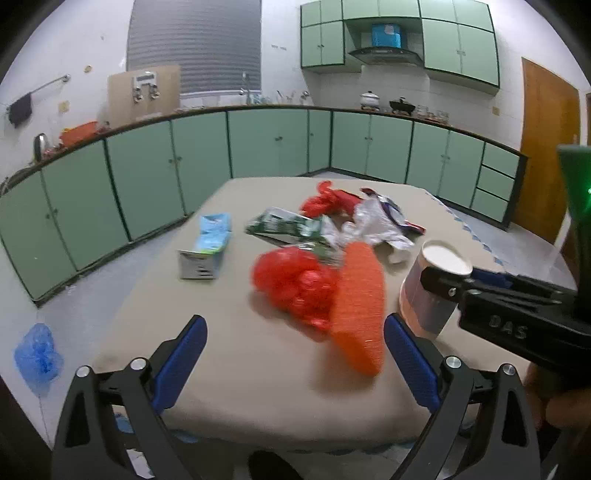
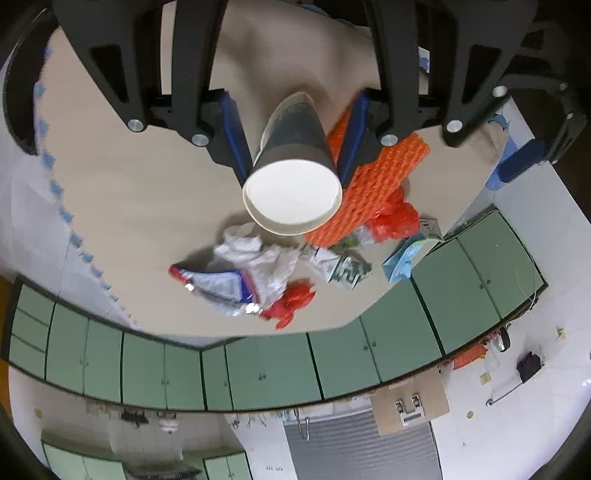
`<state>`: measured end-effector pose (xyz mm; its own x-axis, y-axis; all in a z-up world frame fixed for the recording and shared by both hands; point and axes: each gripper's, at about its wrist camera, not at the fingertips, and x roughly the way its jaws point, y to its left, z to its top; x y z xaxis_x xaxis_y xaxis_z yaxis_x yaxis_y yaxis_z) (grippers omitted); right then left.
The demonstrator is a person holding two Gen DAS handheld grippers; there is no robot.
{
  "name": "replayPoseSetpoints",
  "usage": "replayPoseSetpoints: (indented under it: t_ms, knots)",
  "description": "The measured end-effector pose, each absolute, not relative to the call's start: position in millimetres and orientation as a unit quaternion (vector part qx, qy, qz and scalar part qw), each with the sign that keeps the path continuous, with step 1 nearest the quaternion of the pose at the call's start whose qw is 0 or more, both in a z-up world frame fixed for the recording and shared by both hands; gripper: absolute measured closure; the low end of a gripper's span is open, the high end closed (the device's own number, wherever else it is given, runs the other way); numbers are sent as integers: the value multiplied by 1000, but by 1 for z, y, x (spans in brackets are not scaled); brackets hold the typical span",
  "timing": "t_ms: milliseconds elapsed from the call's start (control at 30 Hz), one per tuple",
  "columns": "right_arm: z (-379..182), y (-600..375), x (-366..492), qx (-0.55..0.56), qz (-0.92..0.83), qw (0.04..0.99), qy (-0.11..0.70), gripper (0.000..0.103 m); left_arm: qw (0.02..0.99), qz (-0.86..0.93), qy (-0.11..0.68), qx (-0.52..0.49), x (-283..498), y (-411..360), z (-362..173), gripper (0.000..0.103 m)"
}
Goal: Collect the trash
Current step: 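Grasp the paper cup with the right tool while the left tool grasps another orange net, then carry the cup and net over the bin and release both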
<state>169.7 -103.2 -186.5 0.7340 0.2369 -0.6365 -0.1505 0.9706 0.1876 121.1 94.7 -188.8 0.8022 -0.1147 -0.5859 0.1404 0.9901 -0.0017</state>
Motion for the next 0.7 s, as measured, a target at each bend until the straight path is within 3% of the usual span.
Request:
replayPoseSetpoints:
  t_ms: [200, 267, 433, 567, 600, 700]
  knots:
    - [-182, -139, 161, 70, 80, 934, 341, 58, 941, -81, 328, 22, 138, 69, -205, 11]
    - [-184, -149, 160, 73, 74, 934, 343, 58, 938, -82, 335, 26, 142, 65, -210, 24]
    - [-187, -163, 157, 77, 64, 933, 344, 58, 932, -89, 351, 28, 147, 60, -218, 43]
    - [-186, -167, 155, 76, 63, 935, 342, 58, 927, -107, 358, 23, 148, 58, -218, 84]
    - [-185, -169, 153, 75, 62, 935, 341, 58, 928, -113, 356, 19, 146, 58, -216, 90]
    - [-182, -177, 150, 74, 57, 937, 336, 58, 931, -122, 344, 14, 140, 58, -206, 93]
